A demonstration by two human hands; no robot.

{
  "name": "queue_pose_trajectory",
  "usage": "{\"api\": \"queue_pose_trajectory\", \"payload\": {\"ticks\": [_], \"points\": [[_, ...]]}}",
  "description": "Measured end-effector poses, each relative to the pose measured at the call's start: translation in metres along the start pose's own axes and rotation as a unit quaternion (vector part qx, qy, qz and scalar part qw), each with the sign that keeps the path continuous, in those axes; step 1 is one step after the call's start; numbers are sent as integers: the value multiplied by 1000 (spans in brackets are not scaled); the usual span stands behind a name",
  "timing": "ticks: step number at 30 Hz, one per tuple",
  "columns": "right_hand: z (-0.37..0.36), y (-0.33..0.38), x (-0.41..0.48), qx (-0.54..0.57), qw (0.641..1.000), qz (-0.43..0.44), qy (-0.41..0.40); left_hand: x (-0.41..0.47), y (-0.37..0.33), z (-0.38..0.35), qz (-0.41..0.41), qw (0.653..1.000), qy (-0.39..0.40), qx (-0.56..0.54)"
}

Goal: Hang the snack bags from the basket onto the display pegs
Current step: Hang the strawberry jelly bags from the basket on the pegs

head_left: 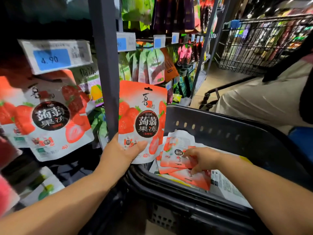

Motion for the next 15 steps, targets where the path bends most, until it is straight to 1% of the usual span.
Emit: {"api": "queue_pose_trajectory", "payload": {"ticks": [2, 6, 9, 13, 15], "points": [[-2, 1, -2, -32, 999, -16, 3, 0, 2, 0, -7, 1000, 4, 10], [-3, 1, -9, -30, 999, -18, -4, -1, 5, 0, -8, 1000, 5, 17], [-1, 3, -11, 2, 999, -18, -29, -2, 5, 0, -11, 999, 7, 32], [-3, 3, -9, 14, 998, -28, -50, -1, 7, 0, -10, 999, 12, 39], [0, 5, -8, 50, 994, -32, -95, -2, 7, 1, -10, 999, 14, 41]]}}
Point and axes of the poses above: each hand's wrist, its own x-axis towards the middle knuckle, its own z-axis out of the back of the hand, y = z × x, the point moved 1 cm from there along x, towards the middle knuckle, and after that the axes turned 5 degrees about -z, right-handed, at the moved point
